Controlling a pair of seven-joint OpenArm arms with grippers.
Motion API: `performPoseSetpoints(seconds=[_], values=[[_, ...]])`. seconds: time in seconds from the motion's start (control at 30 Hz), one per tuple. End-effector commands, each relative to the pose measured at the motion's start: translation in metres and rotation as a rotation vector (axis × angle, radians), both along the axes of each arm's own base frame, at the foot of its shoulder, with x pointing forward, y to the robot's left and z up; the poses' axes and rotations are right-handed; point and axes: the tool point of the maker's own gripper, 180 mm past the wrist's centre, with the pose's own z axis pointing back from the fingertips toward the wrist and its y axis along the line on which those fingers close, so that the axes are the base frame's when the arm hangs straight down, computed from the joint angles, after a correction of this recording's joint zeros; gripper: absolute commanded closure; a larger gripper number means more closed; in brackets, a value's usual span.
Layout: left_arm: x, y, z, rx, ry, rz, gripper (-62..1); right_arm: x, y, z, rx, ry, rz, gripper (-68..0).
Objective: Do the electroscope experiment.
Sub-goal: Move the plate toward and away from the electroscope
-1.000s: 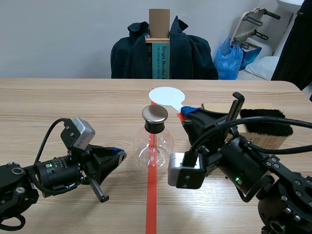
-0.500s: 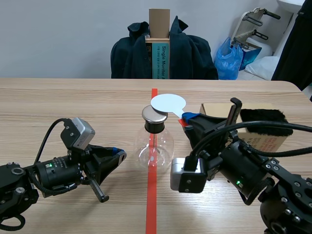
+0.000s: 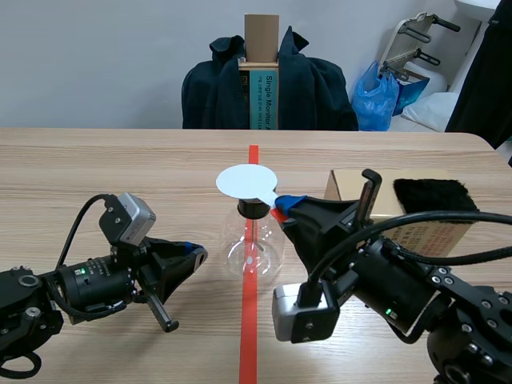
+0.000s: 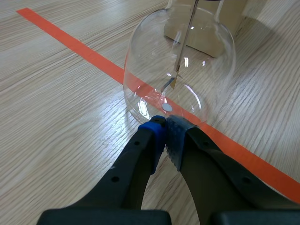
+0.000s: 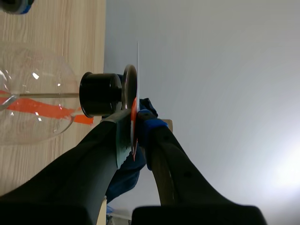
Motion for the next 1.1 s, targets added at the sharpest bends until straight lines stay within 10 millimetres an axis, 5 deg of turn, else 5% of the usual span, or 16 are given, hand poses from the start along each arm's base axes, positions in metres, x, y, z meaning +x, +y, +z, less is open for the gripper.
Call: performPoseSetpoints(seconds=[0.0,0.63,1.07], values=[[0.007,-0.003,0.014,-0.040,-0.035,0.008,-3.2,0.003,-0.001,0.009,0.010,-0.034,0.009,-0.7],[0.007,-0.003,0.014,-0.040,-0.035,0.008,-3.2,0.001,-0.002,0.013,0.029,-0.055,-0.003,-0.7],[0.007,-0.003,0.014,-0.040,-0.035,0.008,-3.2,0.020,-0.020,0.012,0.028,-0.047,-0.149,-0.7]])
